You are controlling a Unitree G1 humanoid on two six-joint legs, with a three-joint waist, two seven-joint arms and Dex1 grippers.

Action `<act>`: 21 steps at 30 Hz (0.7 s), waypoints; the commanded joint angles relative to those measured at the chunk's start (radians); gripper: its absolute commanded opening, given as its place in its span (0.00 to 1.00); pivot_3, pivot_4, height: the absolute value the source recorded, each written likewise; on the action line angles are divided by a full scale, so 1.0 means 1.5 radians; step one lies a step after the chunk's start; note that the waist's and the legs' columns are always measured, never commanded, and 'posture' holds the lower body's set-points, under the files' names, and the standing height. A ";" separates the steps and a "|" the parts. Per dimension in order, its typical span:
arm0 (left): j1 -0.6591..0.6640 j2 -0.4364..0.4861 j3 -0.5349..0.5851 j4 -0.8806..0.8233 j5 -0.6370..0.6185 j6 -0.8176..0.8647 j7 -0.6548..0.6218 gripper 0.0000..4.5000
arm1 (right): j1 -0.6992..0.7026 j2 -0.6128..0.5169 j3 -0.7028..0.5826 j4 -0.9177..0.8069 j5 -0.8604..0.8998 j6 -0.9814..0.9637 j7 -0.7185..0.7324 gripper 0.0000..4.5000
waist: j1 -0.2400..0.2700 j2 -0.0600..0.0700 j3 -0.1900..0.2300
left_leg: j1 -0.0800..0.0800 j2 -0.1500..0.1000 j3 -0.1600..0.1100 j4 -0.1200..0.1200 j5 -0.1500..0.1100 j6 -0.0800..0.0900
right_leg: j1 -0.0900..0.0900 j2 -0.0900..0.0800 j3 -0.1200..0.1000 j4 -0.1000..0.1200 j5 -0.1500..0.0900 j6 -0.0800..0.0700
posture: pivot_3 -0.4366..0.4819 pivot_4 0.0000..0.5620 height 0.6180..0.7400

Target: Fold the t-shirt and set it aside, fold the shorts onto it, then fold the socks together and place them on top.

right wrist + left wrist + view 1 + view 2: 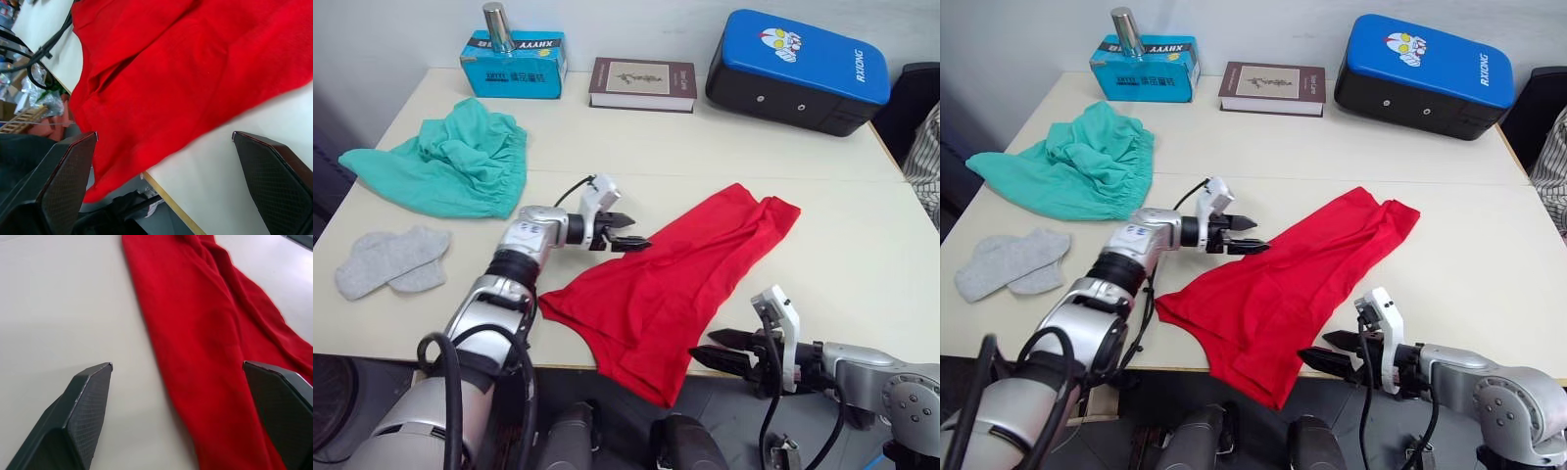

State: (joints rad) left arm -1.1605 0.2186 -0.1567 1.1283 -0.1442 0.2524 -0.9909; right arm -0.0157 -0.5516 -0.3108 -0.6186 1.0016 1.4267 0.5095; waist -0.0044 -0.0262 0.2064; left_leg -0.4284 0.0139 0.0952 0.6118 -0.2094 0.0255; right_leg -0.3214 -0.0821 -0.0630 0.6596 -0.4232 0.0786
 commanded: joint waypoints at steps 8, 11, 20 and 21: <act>-0.056 -0.069 0.022 0.113 0.076 -0.023 0.055 0.99 | 0.047 0.095 0.064 -0.041 0.053 0.039 -0.106 1.00 | 0.000 -0.005 -0.003 | 0.000 0.001 -0.001 0.000 0.000 -0.002 | 0.000 0.000 -0.001 0.002 0.000 0.000 | 0.48 0.27 1.00; -0.058 -0.080 0.044 0.115 0.071 -0.015 0.055 0.86 | 0.048 0.113 0.070 -0.042 0.070 0.043 -0.126 1.00 | 0.000 -0.006 -0.004 | 0.000 0.001 -0.002 0.000 0.000 -0.002 | 0.000 0.000 -0.001 0.002 0.000 0.000 | 0.48 0.27 1.00; -0.050 -0.089 0.087 0.113 0.069 -0.004 0.076 0.22 | 0.029 0.121 0.100 -0.003 0.046 0.004 -0.163 0.48 | -0.001 -0.006 -0.004 | 0.000 0.001 -0.001 -0.001 0.000 -0.002 | -0.001 0.000 -0.001 0.002 0.000 0.000 | 0.48 0.27 1.00; -0.048 -0.090 0.092 0.112 0.067 -0.005 0.078 0.16 | 0.026 0.119 0.101 0.001 0.047 0.001 -0.163 0.41 | -0.001 -0.006 -0.004 | 0.000 0.001 -0.001 -0.001 0.000 -0.002 | -0.001 0.000 -0.001 0.002 0.000 0.000 | 0.48 0.27 1.00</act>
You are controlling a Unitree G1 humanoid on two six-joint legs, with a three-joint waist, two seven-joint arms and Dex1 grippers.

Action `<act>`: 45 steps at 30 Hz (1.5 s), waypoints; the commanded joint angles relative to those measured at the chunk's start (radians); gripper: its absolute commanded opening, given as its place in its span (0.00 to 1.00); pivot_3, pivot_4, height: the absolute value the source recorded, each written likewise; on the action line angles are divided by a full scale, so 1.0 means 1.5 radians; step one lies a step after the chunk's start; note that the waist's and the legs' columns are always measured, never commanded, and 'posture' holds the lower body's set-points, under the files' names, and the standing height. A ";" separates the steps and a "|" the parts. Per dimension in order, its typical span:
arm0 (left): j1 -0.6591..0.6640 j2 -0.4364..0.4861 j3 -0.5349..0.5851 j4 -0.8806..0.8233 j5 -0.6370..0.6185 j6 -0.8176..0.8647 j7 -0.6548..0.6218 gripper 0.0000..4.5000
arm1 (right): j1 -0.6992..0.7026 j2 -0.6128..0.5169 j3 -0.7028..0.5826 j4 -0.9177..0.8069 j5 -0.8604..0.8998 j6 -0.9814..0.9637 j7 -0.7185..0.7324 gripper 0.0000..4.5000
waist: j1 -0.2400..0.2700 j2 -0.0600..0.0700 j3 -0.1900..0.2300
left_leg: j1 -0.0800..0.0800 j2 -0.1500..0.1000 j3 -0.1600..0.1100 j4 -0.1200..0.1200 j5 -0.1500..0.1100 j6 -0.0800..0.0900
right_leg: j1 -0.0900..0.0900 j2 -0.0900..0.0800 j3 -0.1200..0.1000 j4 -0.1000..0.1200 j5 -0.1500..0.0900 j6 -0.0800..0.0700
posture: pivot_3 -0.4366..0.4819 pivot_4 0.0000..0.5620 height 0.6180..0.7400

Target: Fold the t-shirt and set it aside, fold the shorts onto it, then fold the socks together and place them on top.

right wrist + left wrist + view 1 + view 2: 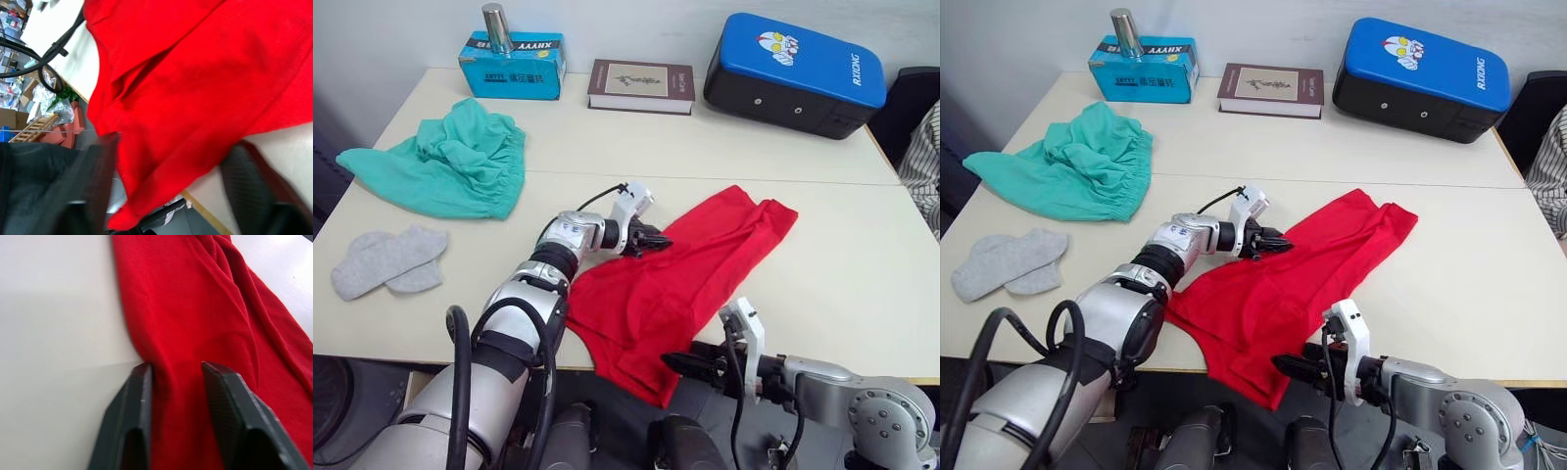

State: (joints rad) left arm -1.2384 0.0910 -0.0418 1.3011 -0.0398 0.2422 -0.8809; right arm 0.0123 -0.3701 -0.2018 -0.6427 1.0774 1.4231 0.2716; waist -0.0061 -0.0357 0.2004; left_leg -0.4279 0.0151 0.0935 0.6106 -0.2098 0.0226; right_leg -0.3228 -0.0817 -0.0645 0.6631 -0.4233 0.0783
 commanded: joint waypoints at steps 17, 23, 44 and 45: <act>0.124 0.049 0.153 -0.157 -0.088 -0.045 0.133 0.00 | -0.152 -0.177 0.015 0.186 -0.056 -0.074 0.112 0.00 | -0.011 0.000 0.000 | 0.000 0.000 0.001 0.001 0.001 0.001 | 0.000 -0.001 0.000 0.000 0.000 0.000 | 0.48 0.27 1.00; 0.255 0.076 0.161 -0.371 -0.100 -0.013 0.195 0.00 | -0.252 -0.212 0.084 0.315 -0.154 -0.161 0.196 0.00 | -0.015 0.000 0.000 | 0.000 0.000 0.001 0.002 0.001 0.001 | -0.001 -0.001 -0.001 0.002 0.000 0.000 | 0.48 0.27 1.00; 0.455 0.385 0.004 -0.571 0.011 -0.289 -0.035 0.74 | -0.174 -0.399 0.064 0.386 -0.369 -0.601 0.530 0.81 | -0.013 0.001 0.001 | 0.000 0.000 0.001 0.001 0.000 0.000 | 0.001 -0.001 -0.002 0.000 0.000 0.000 | 0.48 0.27 1.00; 0.453 0.398 0.000 -0.561 0.010 -0.327 -0.053 0.82 | -0.158 -0.408 0.074 0.417 -0.436 -0.741 0.548 0.90 | -0.013 0.001 0.001 | 0.000 0.000 0.001 0.001 0.000 0.000 | 0.001 -0.001 -0.002 -0.001 0.000 0.000 | 0.48 0.27 1.00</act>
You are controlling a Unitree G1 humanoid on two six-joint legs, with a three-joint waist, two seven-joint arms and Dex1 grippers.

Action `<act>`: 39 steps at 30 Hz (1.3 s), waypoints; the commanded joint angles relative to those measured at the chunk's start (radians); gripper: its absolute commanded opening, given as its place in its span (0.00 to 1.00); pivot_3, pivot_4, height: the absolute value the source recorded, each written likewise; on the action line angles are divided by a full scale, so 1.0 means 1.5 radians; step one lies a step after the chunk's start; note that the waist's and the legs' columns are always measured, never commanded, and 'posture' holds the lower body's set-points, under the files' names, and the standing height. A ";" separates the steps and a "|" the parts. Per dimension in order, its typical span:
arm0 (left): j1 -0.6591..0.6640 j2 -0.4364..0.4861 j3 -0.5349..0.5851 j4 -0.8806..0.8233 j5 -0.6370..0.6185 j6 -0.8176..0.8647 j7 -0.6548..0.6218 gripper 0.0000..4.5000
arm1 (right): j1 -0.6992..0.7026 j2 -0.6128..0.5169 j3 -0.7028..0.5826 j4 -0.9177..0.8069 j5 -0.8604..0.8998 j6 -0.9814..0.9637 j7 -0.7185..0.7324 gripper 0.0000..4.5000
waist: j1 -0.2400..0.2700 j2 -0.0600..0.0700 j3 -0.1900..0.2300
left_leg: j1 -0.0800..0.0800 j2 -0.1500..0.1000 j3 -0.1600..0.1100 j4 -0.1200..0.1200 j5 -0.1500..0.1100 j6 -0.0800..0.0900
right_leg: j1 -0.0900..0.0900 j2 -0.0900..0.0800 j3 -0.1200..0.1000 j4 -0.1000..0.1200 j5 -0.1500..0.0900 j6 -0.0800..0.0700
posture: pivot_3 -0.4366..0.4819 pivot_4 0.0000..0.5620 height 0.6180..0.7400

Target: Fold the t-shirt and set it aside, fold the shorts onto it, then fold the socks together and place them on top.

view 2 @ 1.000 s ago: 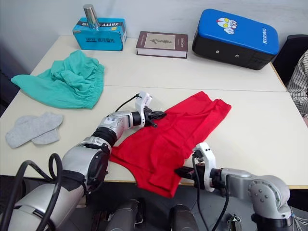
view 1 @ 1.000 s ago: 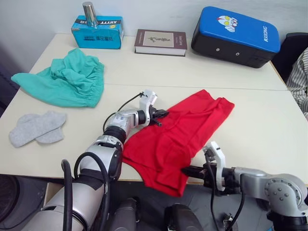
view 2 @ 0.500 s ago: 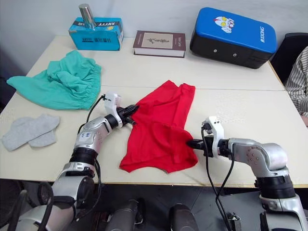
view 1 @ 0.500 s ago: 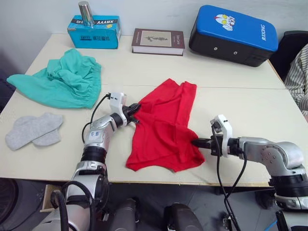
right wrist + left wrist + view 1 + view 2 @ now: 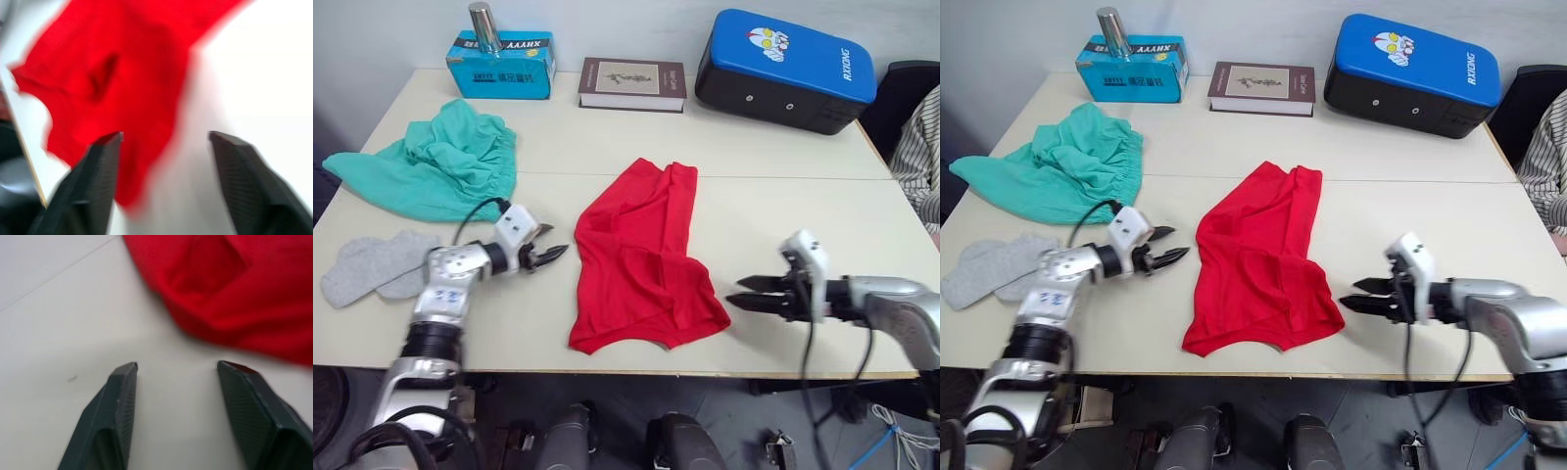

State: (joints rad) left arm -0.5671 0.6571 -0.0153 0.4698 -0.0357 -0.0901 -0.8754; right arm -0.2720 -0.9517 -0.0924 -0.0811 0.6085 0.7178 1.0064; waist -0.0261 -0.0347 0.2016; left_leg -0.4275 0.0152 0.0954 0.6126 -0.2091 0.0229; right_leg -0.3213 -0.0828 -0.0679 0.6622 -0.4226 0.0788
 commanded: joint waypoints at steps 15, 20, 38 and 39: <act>-0.131 -0.022 -0.177 0.257 0.035 -0.689 -0.215 0.99 | -0.104 0.141 0.160 0.403 -0.371 -1.109 0.149 1.00 | -0.001 0.001 0.000 | 0.013 -0.001 0.004 0.001 -0.001 0.003 | 0.012 -0.007 -0.012 0.000 0.000 0.000 | 0.48 0.27 1.00; -0.121 -0.061 -0.209 0.241 -0.098 -0.665 -0.371 0.99 | -0.141 0.175 0.203 0.434 -0.383 -1.144 0.143 1.00 | -0.004 0.001 0.000 | 0.013 0.000 0.004 0.001 -0.001 0.002 | 0.012 -0.008 -0.013 0.001 0.000 0.000 | 0.48 0.27 1.00; -0.111 -0.105 -0.216 0.256 -0.059 -0.607 -0.384 0.05 | -0.102 0.140 0.213 0.334 -0.331 -1.068 0.116 0.00 | 0.000 0.002 0.001 | 0.015 -0.001 -0.003 0.004 -0.002 0.003 | 0.020 -0.010 -0.024 -0.002 0.000 0.000 | 0.48 0.27 1.00; -0.098 -0.098 -0.217 0.230 -0.070 -0.591 -0.392 0.00 | -0.090 0.131 0.206 0.313 -0.324 -1.053 0.113 0.00 | 0.000 0.003 0.001 | 0.015 -0.001 -0.003 0.004 -0.002 0.003 | 0.020 -0.010 -0.024 -0.002 0.000 0.000 | 0.48 0.27 1.00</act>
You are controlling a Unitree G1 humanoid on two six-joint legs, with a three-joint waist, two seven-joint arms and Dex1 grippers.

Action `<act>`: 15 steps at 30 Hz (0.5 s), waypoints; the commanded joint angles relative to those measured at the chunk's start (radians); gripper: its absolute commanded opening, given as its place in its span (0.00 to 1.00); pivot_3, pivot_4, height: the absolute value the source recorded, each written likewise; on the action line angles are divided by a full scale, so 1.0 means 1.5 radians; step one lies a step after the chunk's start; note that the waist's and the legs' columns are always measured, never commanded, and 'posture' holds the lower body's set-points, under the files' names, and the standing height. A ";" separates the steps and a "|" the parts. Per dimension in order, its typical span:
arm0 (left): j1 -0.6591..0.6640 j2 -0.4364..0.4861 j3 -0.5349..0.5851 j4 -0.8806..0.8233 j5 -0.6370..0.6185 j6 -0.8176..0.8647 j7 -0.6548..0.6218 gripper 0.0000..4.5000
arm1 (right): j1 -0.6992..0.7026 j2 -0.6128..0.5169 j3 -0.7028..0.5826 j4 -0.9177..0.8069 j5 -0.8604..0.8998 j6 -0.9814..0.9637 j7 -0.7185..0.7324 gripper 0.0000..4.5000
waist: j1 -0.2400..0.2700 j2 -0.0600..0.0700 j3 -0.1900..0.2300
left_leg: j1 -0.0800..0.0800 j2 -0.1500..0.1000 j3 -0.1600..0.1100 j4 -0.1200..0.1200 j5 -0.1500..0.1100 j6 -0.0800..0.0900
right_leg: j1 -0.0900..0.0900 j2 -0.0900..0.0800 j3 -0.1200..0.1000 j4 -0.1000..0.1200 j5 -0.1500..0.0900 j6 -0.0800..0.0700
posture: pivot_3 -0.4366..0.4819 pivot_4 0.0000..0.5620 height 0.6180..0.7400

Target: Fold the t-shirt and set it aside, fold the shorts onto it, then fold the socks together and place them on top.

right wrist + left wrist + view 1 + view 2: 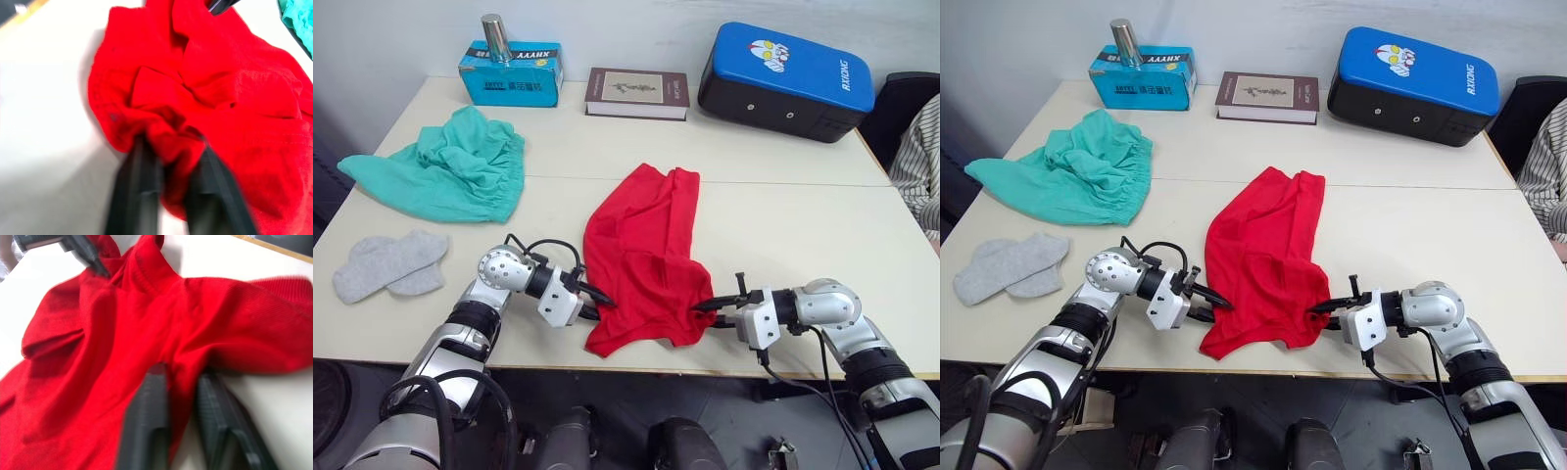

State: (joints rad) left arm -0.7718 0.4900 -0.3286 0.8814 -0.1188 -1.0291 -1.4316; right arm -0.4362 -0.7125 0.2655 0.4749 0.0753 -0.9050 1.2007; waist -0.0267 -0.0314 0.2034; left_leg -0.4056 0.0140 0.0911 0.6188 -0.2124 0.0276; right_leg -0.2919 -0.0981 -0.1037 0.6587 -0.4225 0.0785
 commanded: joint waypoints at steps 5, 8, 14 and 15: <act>0.134 0.085 0.022 -0.251 -0.103 0.223 -0.030 0.00 | 0.132 -0.115 -0.073 -0.224 0.134 0.178 -0.002 0.00 | -0.003 0.003 0.002 | 0.000 0.000 0.000 0.000 -0.003 -0.001 | 0.000 0.000 0.000 0.000 0.000 0.000 | 0.48 0.27 1.00; 0.212 0.146 0.058 -0.394 -0.149 0.327 -0.006 0.00 | 0.223 -0.185 -0.121 -0.332 0.187 0.262 0.003 0.00 | -0.001 0.006 0.005 | 0.000 0.000 -0.001 -0.002 -0.003 -0.001 | 0.000 0.000 -0.001 -0.001 0.000 0.000 | 0.48 0.27 1.00; 0.322 0.199 0.113 -0.568 -0.189 0.458 0.048 0.00 | 0.421 -0.286 -0.219 -0.503 0.249 0.403 0.021 0.00 | 0.006 0.008 0.006 | -0.001 0.000 -0.002 -0.002 -0.007 0.004 | 0.002 0.000 -0.002 -0.005 0.000 0.000 | 0.48 0.27 1.00; 0.335 0.204 0.116 -0.594 -0.195 0.481 0.053 0.00 | 0.448 -0.292 -0.232 -0.528 0.254 0.422 0.021 0.00 | 0.008 0.008 0.006 | -0.001 0.000 -0.002 -0.002 -0.007 0.005 | 0.002 0.000 -0.001 -0.008 0.000 0.000 | 0.48 0.27 1.00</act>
State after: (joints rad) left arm -0.2887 0.7710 -0.1909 0.0638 -0.3816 -0.3662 -1.3740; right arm 0.1970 -1.1294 -0.0235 -0.2535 0.4273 -0.3264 1.2247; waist -0.0148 -0.0191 0.2124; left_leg -0.4080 0.0142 0.0885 0.6149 -0.2223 0.0361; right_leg -0.2879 -0.0977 -0.1052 0.6448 -0.4233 0.0773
